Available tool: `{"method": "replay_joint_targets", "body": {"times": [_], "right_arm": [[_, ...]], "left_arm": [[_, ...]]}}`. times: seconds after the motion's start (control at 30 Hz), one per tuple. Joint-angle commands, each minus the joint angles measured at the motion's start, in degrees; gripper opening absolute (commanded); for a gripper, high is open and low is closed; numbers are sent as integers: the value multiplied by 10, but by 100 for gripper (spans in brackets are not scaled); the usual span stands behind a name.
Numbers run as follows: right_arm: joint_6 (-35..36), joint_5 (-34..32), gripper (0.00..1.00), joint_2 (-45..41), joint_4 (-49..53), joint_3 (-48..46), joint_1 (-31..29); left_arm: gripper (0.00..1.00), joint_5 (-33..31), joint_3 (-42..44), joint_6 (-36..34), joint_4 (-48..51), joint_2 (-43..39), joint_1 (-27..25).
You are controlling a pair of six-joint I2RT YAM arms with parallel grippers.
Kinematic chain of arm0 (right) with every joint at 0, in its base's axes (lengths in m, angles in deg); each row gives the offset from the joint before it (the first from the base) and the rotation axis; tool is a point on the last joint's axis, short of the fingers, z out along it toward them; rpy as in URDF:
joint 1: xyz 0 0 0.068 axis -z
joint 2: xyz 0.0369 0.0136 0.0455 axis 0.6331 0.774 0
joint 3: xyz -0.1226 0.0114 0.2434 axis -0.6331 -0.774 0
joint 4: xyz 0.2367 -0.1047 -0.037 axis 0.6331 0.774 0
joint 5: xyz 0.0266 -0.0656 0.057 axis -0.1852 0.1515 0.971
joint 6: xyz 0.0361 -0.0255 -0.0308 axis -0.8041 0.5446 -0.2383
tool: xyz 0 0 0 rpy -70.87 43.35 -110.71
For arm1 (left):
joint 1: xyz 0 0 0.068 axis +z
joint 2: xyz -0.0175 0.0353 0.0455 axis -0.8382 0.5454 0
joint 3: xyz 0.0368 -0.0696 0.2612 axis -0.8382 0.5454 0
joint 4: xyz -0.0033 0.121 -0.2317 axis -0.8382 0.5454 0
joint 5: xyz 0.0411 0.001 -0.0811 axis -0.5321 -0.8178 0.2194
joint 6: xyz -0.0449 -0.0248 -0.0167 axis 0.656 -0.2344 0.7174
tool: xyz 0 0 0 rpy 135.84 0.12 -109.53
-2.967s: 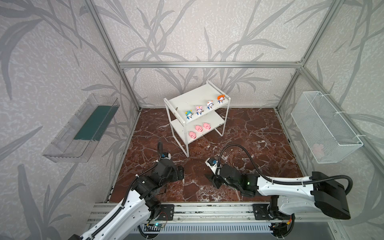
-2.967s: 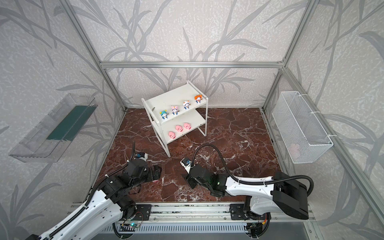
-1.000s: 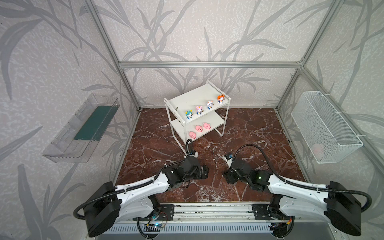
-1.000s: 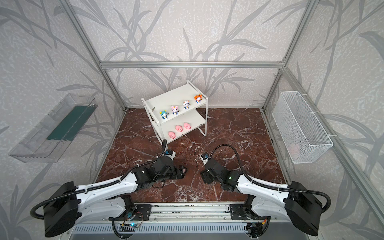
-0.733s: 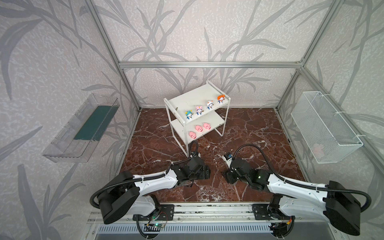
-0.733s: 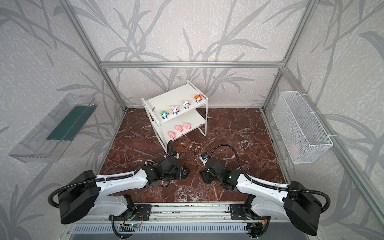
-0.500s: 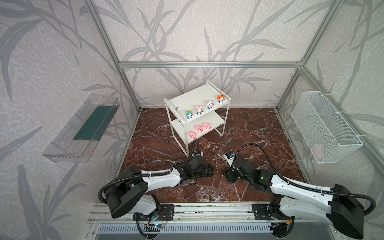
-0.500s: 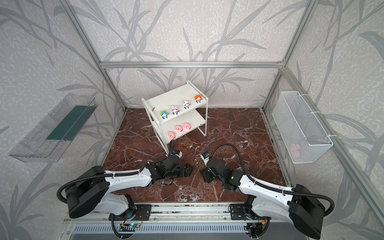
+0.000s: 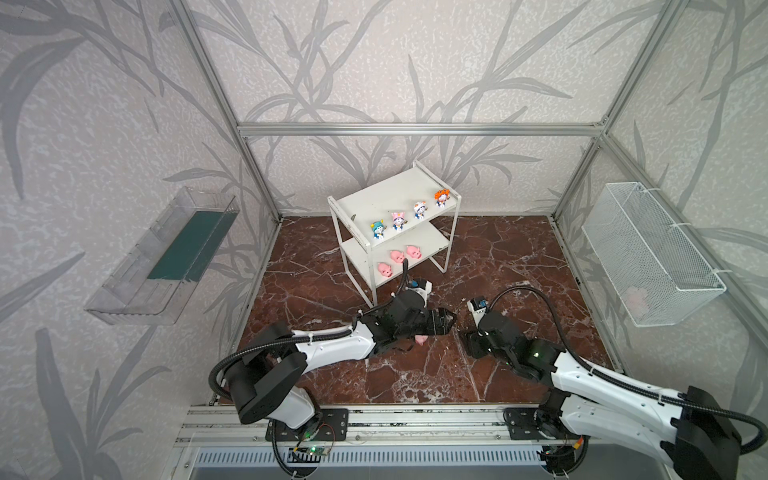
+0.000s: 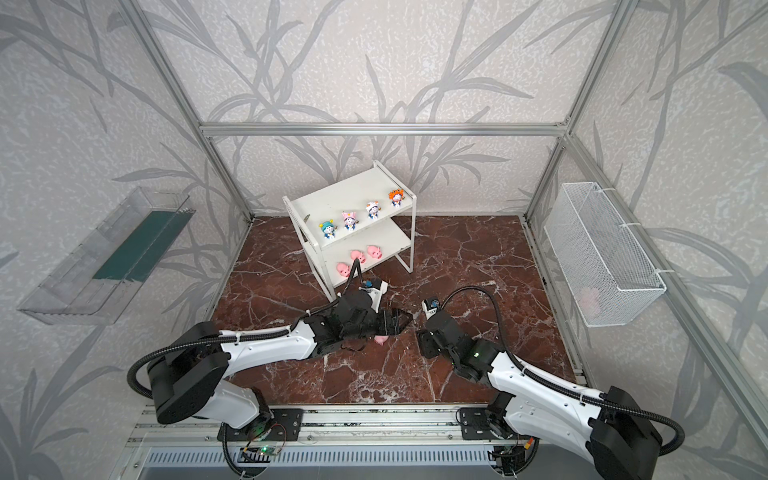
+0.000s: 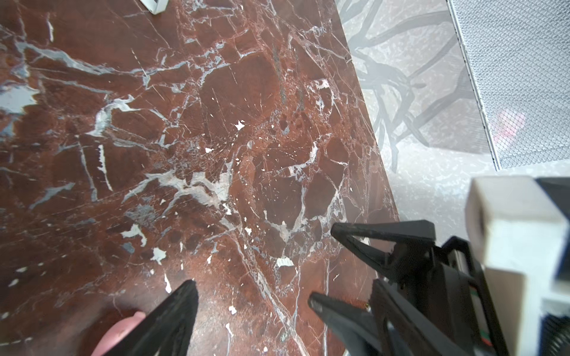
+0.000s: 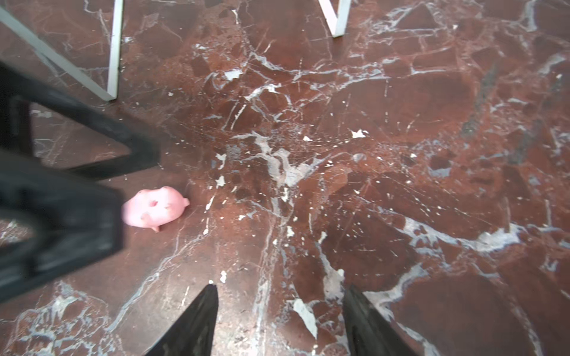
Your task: Place and organize the plastic toys onto the shelf
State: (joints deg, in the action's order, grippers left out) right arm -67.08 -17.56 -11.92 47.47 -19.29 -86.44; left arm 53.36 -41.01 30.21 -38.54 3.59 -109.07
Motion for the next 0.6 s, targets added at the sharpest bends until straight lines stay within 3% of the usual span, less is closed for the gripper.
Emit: {"method": "replay_joint_targets", "body": {"times": [0.0,0.3,0.57], "right_arm": [[-6,15,63,3,9,-3,2],[-7,26,62,7,10,1,2],[-9,8,60,-38,44,-5,3]], "left_arm": [[90,-26,11,-23,44,-33,1],[90,-12,33,-43,76,-11,18],[77,-3,32,-45,103,19,18]]}}
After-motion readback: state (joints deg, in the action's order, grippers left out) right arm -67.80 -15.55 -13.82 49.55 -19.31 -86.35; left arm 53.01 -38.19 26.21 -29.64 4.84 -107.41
